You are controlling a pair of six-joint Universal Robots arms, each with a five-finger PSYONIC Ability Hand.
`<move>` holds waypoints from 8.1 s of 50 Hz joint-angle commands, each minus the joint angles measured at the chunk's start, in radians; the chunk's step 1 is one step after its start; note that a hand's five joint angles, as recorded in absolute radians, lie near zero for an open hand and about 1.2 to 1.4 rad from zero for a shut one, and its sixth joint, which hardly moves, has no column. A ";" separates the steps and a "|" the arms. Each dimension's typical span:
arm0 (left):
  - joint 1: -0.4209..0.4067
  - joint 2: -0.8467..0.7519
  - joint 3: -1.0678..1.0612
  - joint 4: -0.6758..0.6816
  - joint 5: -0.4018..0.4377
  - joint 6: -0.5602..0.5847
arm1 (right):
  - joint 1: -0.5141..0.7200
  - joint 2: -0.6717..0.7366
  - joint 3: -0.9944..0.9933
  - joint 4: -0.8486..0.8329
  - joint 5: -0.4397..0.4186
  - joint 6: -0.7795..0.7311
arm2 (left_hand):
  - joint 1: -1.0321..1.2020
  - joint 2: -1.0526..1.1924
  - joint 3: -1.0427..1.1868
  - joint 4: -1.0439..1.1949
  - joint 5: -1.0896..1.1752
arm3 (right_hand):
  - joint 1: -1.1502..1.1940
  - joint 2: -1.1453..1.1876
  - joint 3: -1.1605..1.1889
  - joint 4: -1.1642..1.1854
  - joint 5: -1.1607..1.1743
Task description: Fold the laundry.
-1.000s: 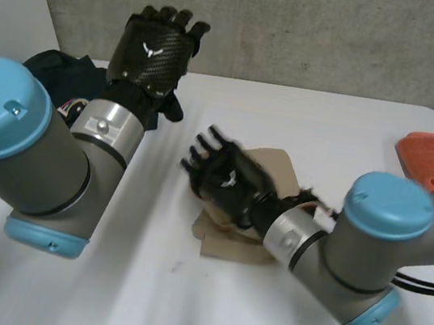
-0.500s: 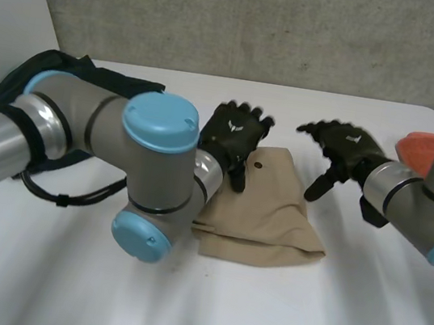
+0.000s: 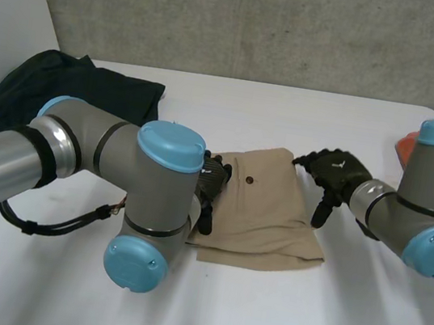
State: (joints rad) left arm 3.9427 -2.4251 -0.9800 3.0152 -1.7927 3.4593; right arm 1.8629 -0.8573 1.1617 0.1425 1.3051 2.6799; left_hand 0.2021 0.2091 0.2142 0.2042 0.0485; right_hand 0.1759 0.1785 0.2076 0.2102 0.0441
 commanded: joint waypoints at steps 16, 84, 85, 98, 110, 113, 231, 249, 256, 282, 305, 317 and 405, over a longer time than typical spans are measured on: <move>0.061 0.359 0.026 0.061 0.674 -0.129 | 0.168 -0.379 0.771 -0.532 0.031 0.000 | -0.015 -0.022 -0.027 -0.017 -0.036 | -0.001 -0.004 -0.033 -0.036 -0.044; 0.130 0.439 0.003 0.137 0.699 -0.259 | -0.536 0.375 -0.347 -0.882 -0.233 0.287 | -0.006 -0.013 -0.018 -0.008 -0.027 | 1.220 1.218 1.189 1.186 1.178; 0.129 0.436 0.000 0.137 0.700 -0.259 | -0.547 0.403 -0.356 -0.883 -0.245 0.287 | -0.006 -0.013 -0.018 -0.008 -0.027 | 1.220 1.218 1.189 1.186 1.178; 0.106 0.411 -0.011 0.139 0.700 -0.256 | -0.657 0.448 -0.284 -0.894 -0.345 0.279 | -0.006 -0.013 -0.018 -0.008 -0.027 | 1.220 1.218 1.189 1.186 1.178; 0.079 0.411 -0.009 0.140 0.699 -0.258 | -0.686 0.239 -0.139 -0.867 -0.346 0.291 | -0.006 -0.013 -0.018 -0.008 -0.027 | -0.001 -0.004 -0.033 -0.036 -0.044; 0.075 0.413 -0.011 0.140 0.699 -0.258 | -0.688 0.175 -0.097 -0.789 -0.339 0.291 | -0.006 -0.013 -0.018 -0.008 -0.027 | -0.001 -0.004 -0.033 -0.036 -0.044; 0.220 0.408 -0.224 0.186 0.432 -0.085 | -0.131 -0.477 0.547 -0.088 0.003 0.141 | 0.064 0.057 0.052 0.062 0.043 | -0.001 -0.004 -0.033 -0.036 -0.044; 0.236 -0.024 0.000 0.047 0.621 0.147 | -0.005 -0.445 0.731 -0.366 0.128 0.219 | 0.044 0.037 0.032 0.042 0.023 | 0.035 0.032 0.003 0.000 -0.008; 0.204 -0.103 0.084 0.039 0.616 0.152 | 0.035 -0.378 0.701 -0.443 0.194 0.210 | 0.613 0.606 0.601 0.611 0.592 | 0.959 0.957 0.927 0.925 0.916; 0.021 0.477 -0.273 0.161 0.064 -0.175 | 0.042 -0.046 -0.016 -0.831 -0.130 0.009 | 1.194 1.187 1.182 1.192 1.173 | 1.220 1.218 1.189 1.186 1.178; -0.177 0.445 -0.367 0.202 0.009 -0.255 | -0.030 -0.063 0.003 -0.663 -0.187 0.193 | 0.102 0.095 0.090 0.100 0.081 | -0.001 -0.004 -0.033 -0.036 -0.044; 0.140 0.652 -0.515 0.134 0.154 -0.079 | -0.037 -0.413 0.075 0.011 0.109 0.212 | 0.076 0.069 0.064 0.074 0.055 | 0.067 0.065 0.036 0.033 0.025; 0.414 -0.014 0.294 0.514 0.256 0.044 | 0.147 0.159 -0.410 -0.545 0.226 0.307 | 1.194 1.187 1.182 1.192 1.173 | 1.220 1.218 1.189 1.186 1.178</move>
State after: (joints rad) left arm 4.3480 -2.3311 -0.7950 3.3783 -1.5375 3.4843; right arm 1.9818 -0.8329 0.7783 -0.1129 1.5211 2.9953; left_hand 1.1475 1.1981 1.1913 1.1998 0.9792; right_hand 1.1268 1.1778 1.1932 1.1977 0.9865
